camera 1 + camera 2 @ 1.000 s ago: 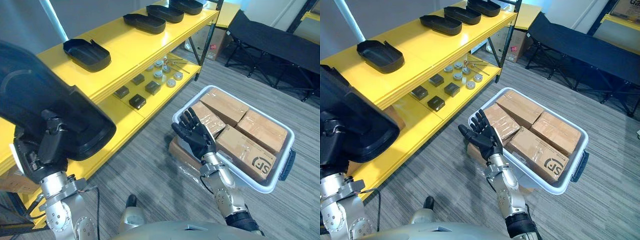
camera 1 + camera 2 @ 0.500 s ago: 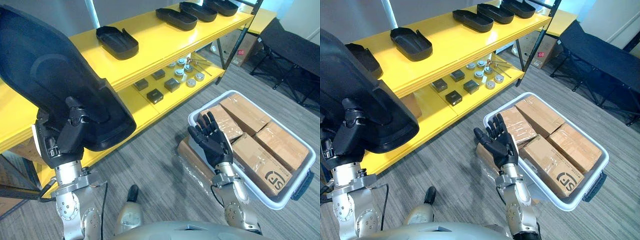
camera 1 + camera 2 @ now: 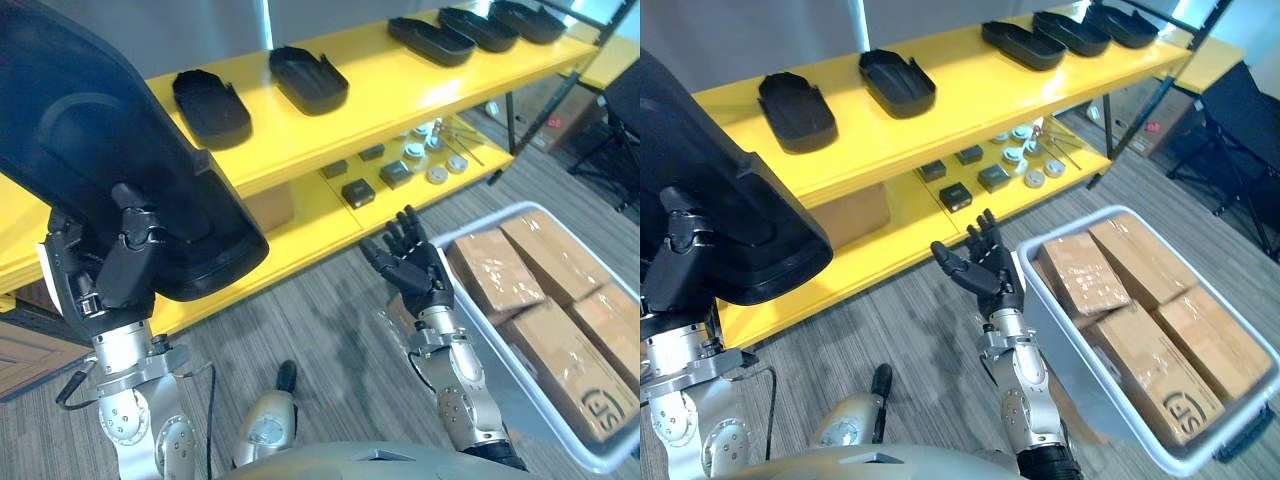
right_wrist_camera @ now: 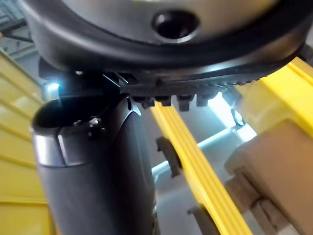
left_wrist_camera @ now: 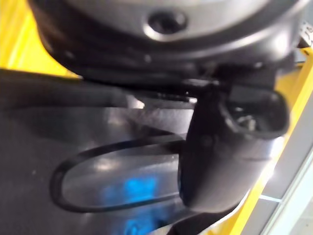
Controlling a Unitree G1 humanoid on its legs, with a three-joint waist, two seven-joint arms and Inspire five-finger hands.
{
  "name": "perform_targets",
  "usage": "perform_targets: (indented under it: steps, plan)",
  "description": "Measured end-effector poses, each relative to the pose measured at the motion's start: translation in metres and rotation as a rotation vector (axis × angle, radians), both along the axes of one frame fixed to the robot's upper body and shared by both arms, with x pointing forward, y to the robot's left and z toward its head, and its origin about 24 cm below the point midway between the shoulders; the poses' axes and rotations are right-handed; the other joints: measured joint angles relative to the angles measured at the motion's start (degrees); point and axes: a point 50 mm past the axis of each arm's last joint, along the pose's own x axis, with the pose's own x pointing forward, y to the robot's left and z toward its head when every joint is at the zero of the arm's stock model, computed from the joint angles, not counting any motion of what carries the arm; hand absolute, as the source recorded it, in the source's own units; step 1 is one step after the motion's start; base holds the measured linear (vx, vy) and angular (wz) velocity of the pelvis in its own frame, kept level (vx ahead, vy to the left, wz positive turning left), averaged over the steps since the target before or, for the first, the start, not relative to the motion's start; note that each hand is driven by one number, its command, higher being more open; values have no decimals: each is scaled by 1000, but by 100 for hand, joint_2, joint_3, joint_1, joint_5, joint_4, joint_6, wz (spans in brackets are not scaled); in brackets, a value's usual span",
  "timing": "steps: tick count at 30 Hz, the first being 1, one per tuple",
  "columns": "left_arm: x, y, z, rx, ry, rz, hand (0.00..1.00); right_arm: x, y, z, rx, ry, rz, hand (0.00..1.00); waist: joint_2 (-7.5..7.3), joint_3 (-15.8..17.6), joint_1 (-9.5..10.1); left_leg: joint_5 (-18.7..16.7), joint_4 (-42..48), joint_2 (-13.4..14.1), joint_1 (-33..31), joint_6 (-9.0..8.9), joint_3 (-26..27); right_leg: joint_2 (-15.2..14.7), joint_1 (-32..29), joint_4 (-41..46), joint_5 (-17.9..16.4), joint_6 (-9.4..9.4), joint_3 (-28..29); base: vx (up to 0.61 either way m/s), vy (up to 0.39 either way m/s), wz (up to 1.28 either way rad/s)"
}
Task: Walk over and take three plastic housings, then place them on the shelf
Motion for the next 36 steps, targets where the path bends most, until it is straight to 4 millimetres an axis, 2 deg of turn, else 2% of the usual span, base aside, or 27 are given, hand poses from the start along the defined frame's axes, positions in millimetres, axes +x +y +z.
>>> perform_targets:
  steps: [1,2,3,4,5,6,7,8,10,11,12,13,15,16,17,19,21,24,27,28,29,30,32,33,34,35,36]
  plan:
    - [-1,5,4,18,-7,24,0,4,-1,6,1,-36,-10,100,12,0,-54,-88,-36,-70,130,121,-24,-88,-249,395,666,-36,343,218,202,12]
    - [-1,7,6,28,-14,34,0,6,-2,9,-2,-55,-15,100,42,15,-81,-121,-81,-52,199,181,-120,-89,-415,723,560,95,551,228,131,25]
    - [3,10,11,33,-35,46,0,11,-2,17,-44,-96,-20,100,118,62,-158,-186,-118,-65,327,299,-312,128,-733,1384,-300,211,769,214,83,33]
    - [6,13,17,32,-63,63,0,17,-3,24,-90,-128,-18,100,208,94,-204,-229,-158,-12,506,375,-470,504,-930,1594,-998,149,834,206,73,30]
    - [8,13,19,33,-78,64,0,20,-3,28,-121,-142,-26,100,272,110,-200,-246,-185,31,587,379,-519,730,-1010,1481,-1228,164,842,199,107,28]
    - [13,13,26,32,-111,63,0,26,-4,38,-184,-173,-66,100,332,85,-224,-285,-201,85,648,386,-641,1223,-1148,818,-1514,155,918,141,66,25]
    - [16,13,29,31,-130,59,0,28,-6,44,-211,-194,-86,100,347,81,-241,-306,-203,88,649,381,-706,1441,-1207,400,-1549,148,1026,154,17,90]
    - [28,10,37,27,-166,48,0,29,-18,66,-263,-271,-169,100,350,79,-383,-344,-213,-1,603,336,-1016,1914,-1391,-659,-1491,248,1612,99,-47,106]
    - [35,9,36,29,-157,55,0,26,-28,78,-275,-315,-216,100,345,73,-518,-347,-223,-89,602,323,-1236,2031,-1469,-1024,-1423,348,1933,154,-129,123]
    - [41,9,31,7,-128,57,0,23,-38,90,-274,-364,-270,100,268,27,-624,-346,-193,-226,640,253,-1427,1996,-1442,-1265,-1365,373,2032,219,-246,120]
    - [42,10,27,-2,-104,65,0,21,-42,96,-270,-396,-293,100,197,-15,-626,-405,-183,-339,651,160,-1520,1953,-1377,-1426,-1352,355,1964,189,-246,114]
    - [43,11,24,-12,-88,70,0,20,-44,99,-272,-417,-304,100,175,-33,-634,-455,-158,-391,649,89,-1553,1929,-1291,-1504,-1087,339,1956,196,-266,101]
    - [44,9,12,-45,-29,62,0,19,-57,106,-304,-456,-327,100,465,-141,-661,-613,63,20,542,-42,-1033,2057,-934,-1819,-917,325,1447,196,-223,102]
    - [42,8,7,-43,-9,54,0,19,-64,110,-322,-470,-329,100,588,-206,-653,-592,194,308,449,-104,-492,2176,-721,-2030,-864,269,1175,212,-197,76]
    - [42,6,6,-42,-4,42,0,18,-66,111,-330,-474,-326,100,625,-219,-653,-568,234,409,415,-151,-193,2208,-619,-2100,-863,266,1017,241,-216,103]
    - [45,-5,6,-20,-6,-39,0,15,-79,114,-308,-482,-376,100,687,-259,-666,-482,189,639,454,-101,938,2289,-293,-2280,-872,252,493,153,-131,107]
    - [46,-13,4,-13,1,-82,0,14,-80,114,-291,-484,-374,100,693,-263,-611,-348,-76,604,605,-80,1003,2290,-171,-2310,-880,245,381,135,-60,54]
    - [38,-17,1,-14,31,-103,0,5,-68,112,-221,-506,-295,100,694,-264,-557,-304,-250,504,683,-63,936,2225,-129,-2311,-908,244,336,99,16,20]
    - [38,-25,-5,-32,65,-137,0,-4,-65,103,-186,-481,-294,100,665,-273,-581,-96,-465,309,677,-42,745,2070,-68,-2306,-994,240,182,39,62,47]
    - [36,-28,-7,-41,74,-147,0,-5,-64,100,-180,-473,-295,100,631,-256,-654,14,-540,197,615,-83,594,1953,-46,-2288,-1050,267,88,-16,94,89]
    - [37,-31,-8,-48,77,-161,0,-7,-66,100,-175,-476,-305,100,536,-197,-708,-82,-356,85,451,-243,530,1778,-18,-2280,-1108,344,59,-53,99,93]
    - [38,-37,-8,-54,74,-198,0,-8,-72,100,-169,-479,-345,100,551,-70,-706,-447,313,304,166,-311,723,1696,56,-2227,-1147,409,-55,-71,90,68]
    - [37,-41,-11,-50,84,-229,0,-8,-76,97,-142,-467,-381,100,571,-15,-687,-571,851,840,-54,-413,864,1612,96,-2055,-1148,410,-96,-93,193,32]
    - [36,-42,-11,-44,87,-236,0,-8,-78,94,-108,-460,-386,100,573,-14,-658,-537,968,1174,-58,-467,813,1460,119,-1915,-1153,438,-39,-66,281,3]
    - [36,-42,-11,-36,87,-233,0,-8,-77,94,-89,-463,-382,100,584,-20,-655,-499,970,1261,-7,-523,742,1376,110,-1835,-1158,501,1,-27,354,-29]
    - [35,-41,-9,3,88,-204,0,-7,-75,97,-64,-494,-370,100,624,-54,-616,-468,971,1385,84,-570,469,1167,20,-1685,-1227,738,184,-12,428,-59]
    - [34,-40,-8,59,97,-163,0,-6,-72,102,-45,-535,-348,100,741,-110,-583,-557,984,1455,234,-669,349,997,-86,-1640,-1290,1080,411,-9,480,-65]
